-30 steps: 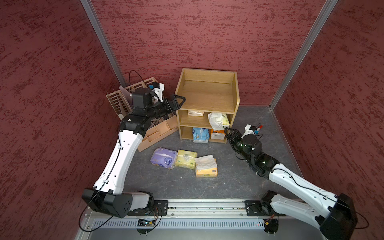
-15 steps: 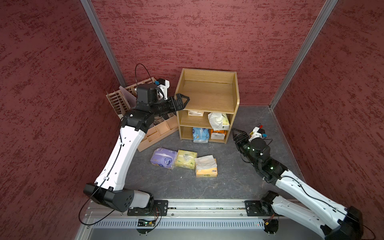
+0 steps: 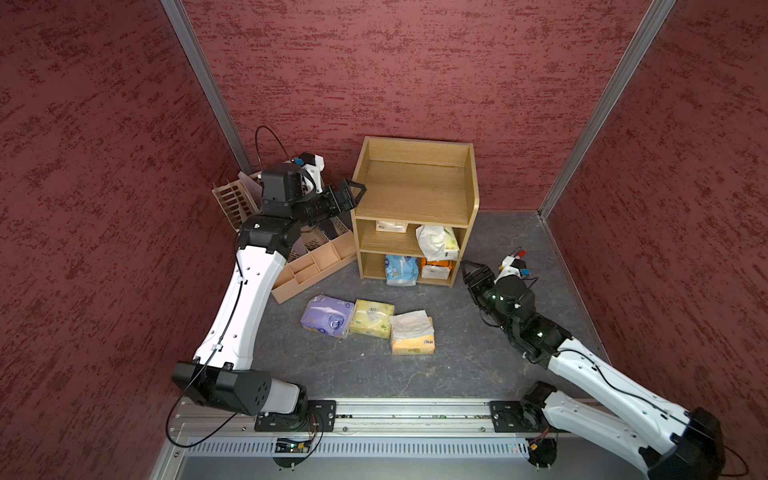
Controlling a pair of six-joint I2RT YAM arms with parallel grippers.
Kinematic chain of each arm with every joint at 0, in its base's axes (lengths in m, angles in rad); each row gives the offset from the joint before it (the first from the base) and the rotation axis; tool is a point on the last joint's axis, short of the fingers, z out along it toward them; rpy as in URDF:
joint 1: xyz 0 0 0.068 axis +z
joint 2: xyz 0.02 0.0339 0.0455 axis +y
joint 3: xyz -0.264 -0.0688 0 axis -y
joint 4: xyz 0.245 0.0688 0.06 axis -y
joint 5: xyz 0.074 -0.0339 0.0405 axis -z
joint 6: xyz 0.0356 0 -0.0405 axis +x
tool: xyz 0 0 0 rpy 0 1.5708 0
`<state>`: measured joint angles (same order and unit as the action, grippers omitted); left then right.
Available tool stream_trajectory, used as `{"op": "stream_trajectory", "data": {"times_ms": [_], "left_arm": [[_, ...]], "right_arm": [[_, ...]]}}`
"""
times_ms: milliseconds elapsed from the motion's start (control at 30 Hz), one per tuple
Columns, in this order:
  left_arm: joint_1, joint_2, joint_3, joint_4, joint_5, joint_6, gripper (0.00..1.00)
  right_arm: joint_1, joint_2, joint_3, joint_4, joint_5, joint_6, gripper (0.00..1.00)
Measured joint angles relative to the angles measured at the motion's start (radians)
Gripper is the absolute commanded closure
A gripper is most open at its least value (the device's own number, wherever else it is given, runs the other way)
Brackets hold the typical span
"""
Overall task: Remove the tissue boxes from the shelf
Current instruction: Adjust the shelf at the center of the board.
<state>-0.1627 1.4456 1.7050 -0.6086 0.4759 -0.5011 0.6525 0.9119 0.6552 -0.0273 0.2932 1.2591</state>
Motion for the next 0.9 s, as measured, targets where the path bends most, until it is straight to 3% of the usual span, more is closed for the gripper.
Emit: {"op": "stream_trajectory", "data": {"times_ms": [300, 500, 900], "left_arm": [[-0.025, 0.062, 0.005, 0.074, 0.024, -0.022, 0.0], [-0.07, 0.066, 0.012, 0.069, -0.055, -0.017, 0.0], [-0.271, 0.036, 0.006, 0.034, -0.105, 0.001, 0.0]], "right_arm": [[0.0, 0.02, 0.0, -0.002, -0.029, 0.001, 0.43], [0.0, 0.02, 0.0, -0.009, -0.03, 0.001, 0.43], [-0.01, 0.019, 0.019, -0.054, -0.013, -0.031, 0.42]]}}
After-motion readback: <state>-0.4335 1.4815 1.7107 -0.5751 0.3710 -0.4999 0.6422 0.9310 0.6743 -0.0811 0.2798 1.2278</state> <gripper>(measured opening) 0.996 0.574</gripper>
